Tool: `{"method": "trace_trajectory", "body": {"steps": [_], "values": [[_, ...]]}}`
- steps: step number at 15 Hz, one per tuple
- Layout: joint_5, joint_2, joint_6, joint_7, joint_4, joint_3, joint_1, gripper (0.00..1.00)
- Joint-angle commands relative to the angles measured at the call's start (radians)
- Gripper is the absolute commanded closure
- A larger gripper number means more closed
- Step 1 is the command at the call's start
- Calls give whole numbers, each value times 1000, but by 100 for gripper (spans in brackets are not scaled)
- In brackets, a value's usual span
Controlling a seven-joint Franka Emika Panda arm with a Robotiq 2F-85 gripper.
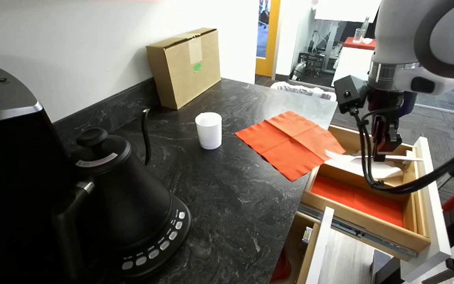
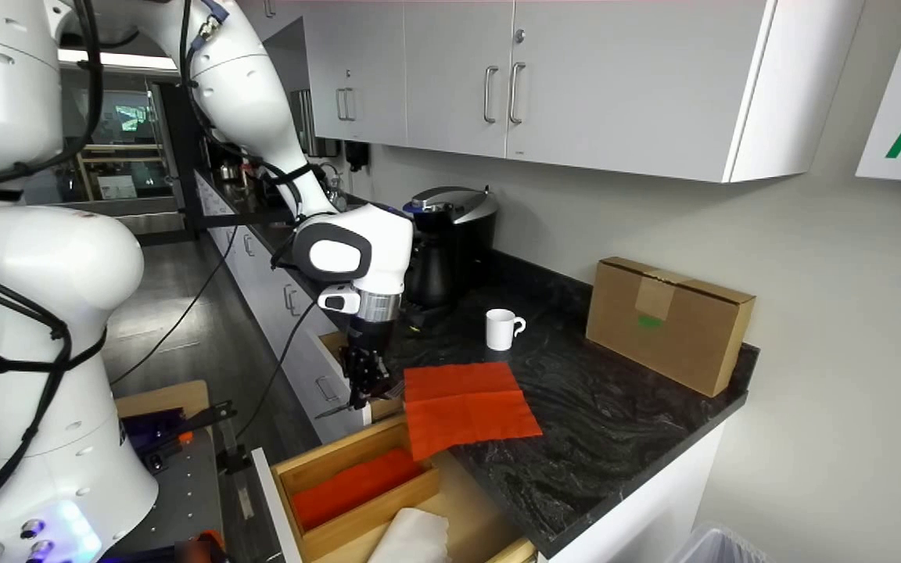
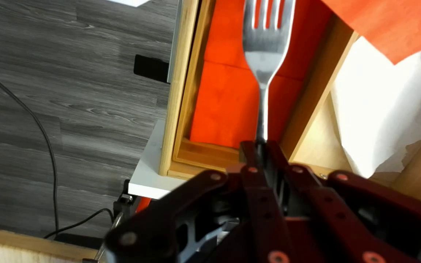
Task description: Put the fork in the open drawer on the right
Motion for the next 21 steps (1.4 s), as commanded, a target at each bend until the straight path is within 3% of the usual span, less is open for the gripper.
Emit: {"method": "trace_trajectory", "body": {"steps": [1, 5, 7, 14, 16, 18, 19, 20, 21], "values": [[42, 25, -20, 0, 13, -41, 54, 95], [55, 33, -18, 0, 5, -51, 78, 95], [66, 40, -23, 0, 3, -57, 88, 64], [97, 43, -28, 0, -4, -83, 127, 20], [56, 11, -24, 0, -13, -72, 119, 7], [39, 0, -24, -7, -15, -69, 118, 0], [61, 43, -14, -6, 3, -48, 95, 13], [-48, -18, 24, 67, -4, 59, -28, 7], [-48, -18, 24, 66, -4, 59, -25, 0]]}}
